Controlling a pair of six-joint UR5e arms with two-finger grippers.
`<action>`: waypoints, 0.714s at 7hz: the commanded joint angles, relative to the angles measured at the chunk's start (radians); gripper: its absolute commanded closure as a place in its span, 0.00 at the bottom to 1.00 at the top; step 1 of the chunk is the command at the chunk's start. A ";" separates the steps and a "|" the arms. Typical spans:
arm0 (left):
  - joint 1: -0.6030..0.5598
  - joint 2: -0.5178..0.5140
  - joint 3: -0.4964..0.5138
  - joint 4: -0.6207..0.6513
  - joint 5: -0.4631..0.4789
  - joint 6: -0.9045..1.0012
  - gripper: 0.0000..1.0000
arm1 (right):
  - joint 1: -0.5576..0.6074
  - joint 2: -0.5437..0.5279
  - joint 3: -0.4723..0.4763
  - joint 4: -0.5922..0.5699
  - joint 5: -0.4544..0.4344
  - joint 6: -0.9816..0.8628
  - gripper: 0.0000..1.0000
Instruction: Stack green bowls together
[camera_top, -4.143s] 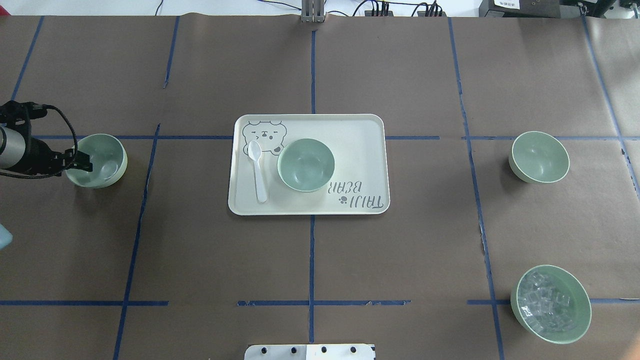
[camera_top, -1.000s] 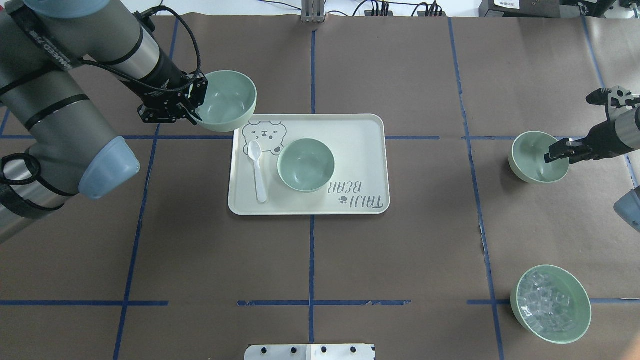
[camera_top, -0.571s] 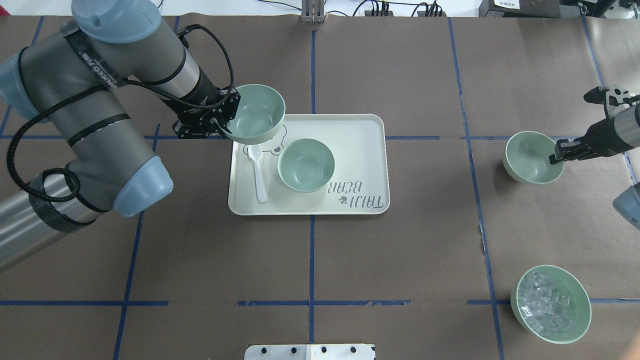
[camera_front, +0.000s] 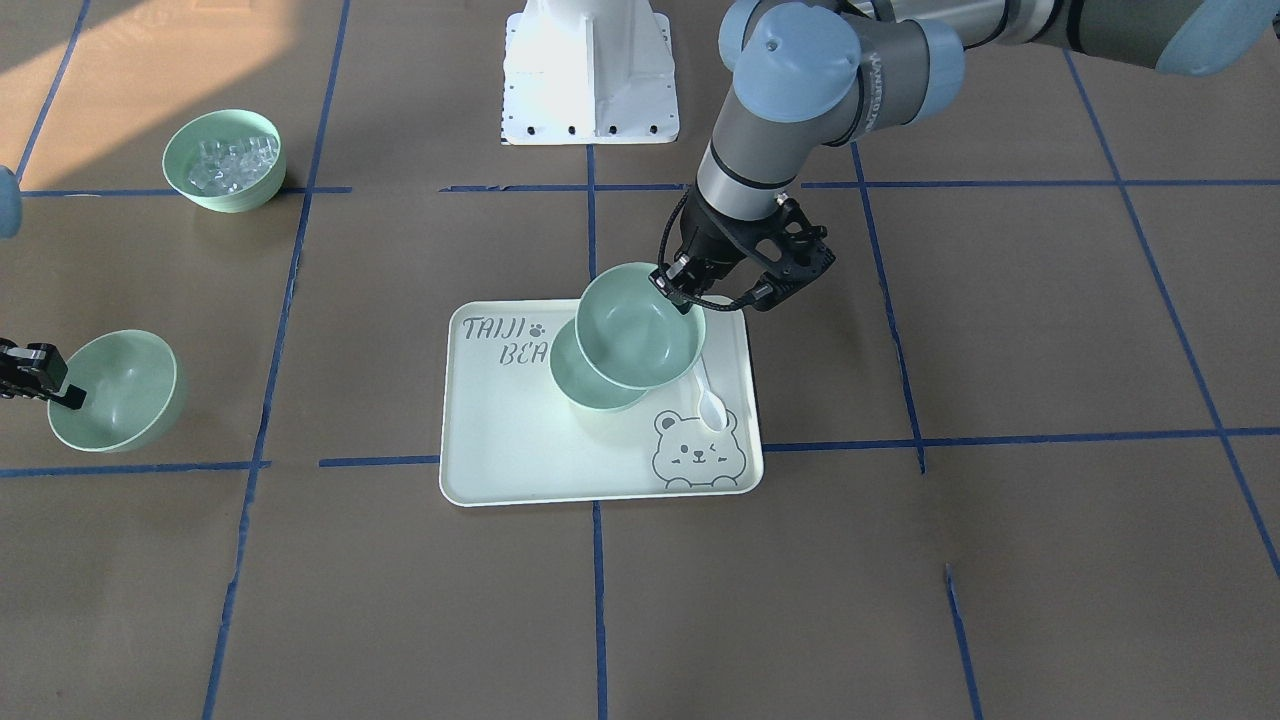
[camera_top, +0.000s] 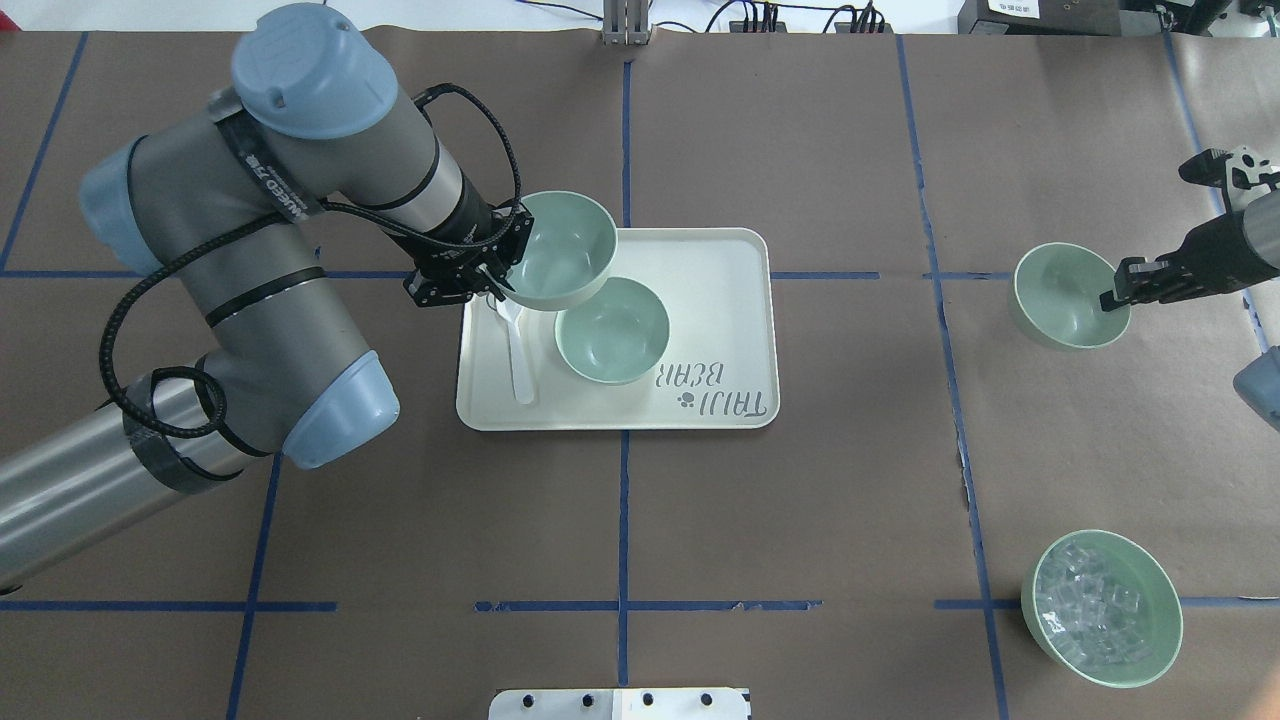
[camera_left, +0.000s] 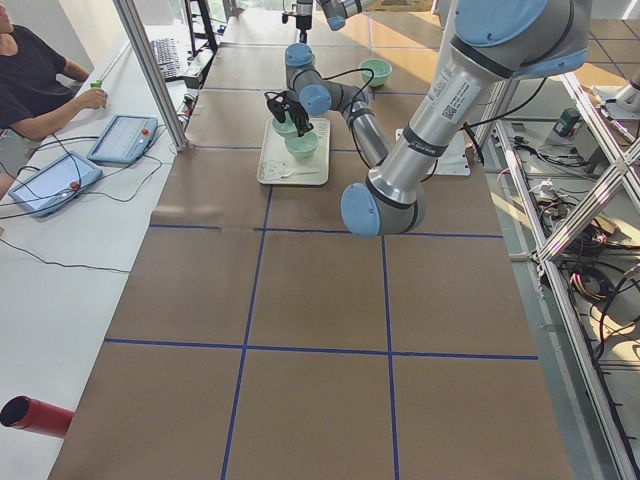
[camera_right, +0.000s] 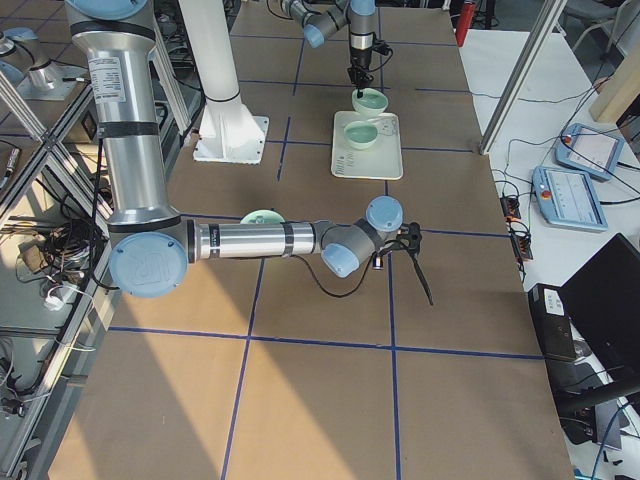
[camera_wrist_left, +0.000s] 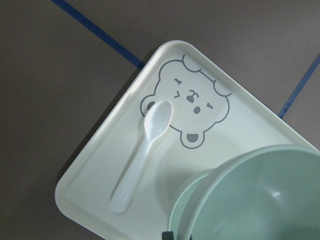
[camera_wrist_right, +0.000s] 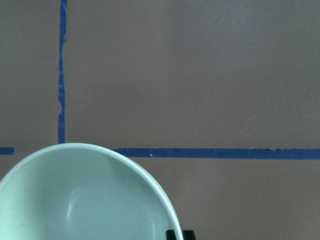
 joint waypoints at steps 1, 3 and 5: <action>0.057 -0.021 0.090 -0.100 0.062 -0.026 1.00 | 0.012 0.027 0.004 -0.011 0.017 0.001 1.00; 0.063 -0.013 0.106 -0.130 0.067 -0.024 1.00 | 0.015 0.029 0.004 -0.009 0.031 0.001 1.00; 0.065 -0.010 0.103 -0.130 0.073 0.001 0.01 | 0.020 0.049 0.005 -0.021 0.034 0.003 1.00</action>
